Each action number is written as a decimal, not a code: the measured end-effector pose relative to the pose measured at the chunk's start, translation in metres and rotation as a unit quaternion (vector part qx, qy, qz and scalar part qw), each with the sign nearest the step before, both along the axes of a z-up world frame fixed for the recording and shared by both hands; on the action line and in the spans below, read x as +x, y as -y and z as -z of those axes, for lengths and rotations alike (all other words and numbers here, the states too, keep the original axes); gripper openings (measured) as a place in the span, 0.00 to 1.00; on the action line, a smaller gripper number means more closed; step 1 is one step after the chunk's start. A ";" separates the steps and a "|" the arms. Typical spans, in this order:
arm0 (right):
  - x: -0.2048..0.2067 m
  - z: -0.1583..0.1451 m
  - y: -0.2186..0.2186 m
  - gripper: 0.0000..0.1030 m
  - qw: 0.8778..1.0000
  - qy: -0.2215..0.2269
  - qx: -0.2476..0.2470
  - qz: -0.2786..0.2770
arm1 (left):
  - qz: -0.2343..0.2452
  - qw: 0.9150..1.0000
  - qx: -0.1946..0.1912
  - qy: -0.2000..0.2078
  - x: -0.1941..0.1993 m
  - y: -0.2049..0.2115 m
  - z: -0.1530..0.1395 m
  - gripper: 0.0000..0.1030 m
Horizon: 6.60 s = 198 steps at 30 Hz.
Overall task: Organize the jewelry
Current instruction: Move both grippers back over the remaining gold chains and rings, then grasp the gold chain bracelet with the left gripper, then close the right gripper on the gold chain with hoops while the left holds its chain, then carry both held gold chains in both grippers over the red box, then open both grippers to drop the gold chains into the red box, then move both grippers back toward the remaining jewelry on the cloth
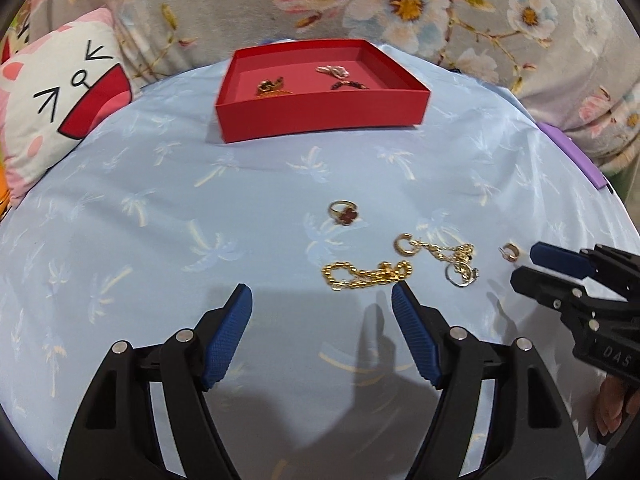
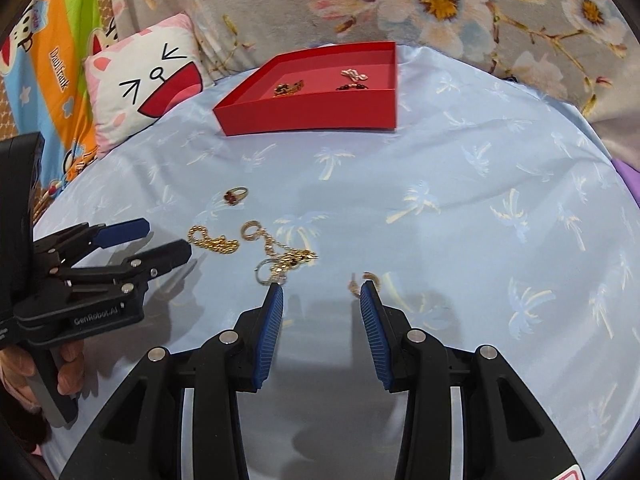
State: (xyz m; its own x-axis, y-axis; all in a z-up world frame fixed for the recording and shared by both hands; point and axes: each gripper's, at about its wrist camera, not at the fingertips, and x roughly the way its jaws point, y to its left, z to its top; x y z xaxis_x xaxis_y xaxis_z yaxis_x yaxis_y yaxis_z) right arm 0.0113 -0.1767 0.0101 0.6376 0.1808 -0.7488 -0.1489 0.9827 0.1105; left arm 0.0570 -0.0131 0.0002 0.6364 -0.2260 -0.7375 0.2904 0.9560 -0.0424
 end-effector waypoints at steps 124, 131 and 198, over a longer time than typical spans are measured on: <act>0.321 -0.054 0.009 0.08 0.997 -0.001 0.065 0.032 | 0.015 0.999 -0.047 -0.016 0.320 0.038 -0.059 0.07; 0.332 -0.040 0.008 0.08 0.998 -0.014 0.047 0.038 | 0.014 0.999 -0.031 -0.026 0.328 0.045 -0.043 0.07; 0.020 -0.001 0.034 0.28 1.000 -0.006 0.019 0.021 | 0.008 1.000 0.010 -0.019 0.056 0.030 0.009 0.22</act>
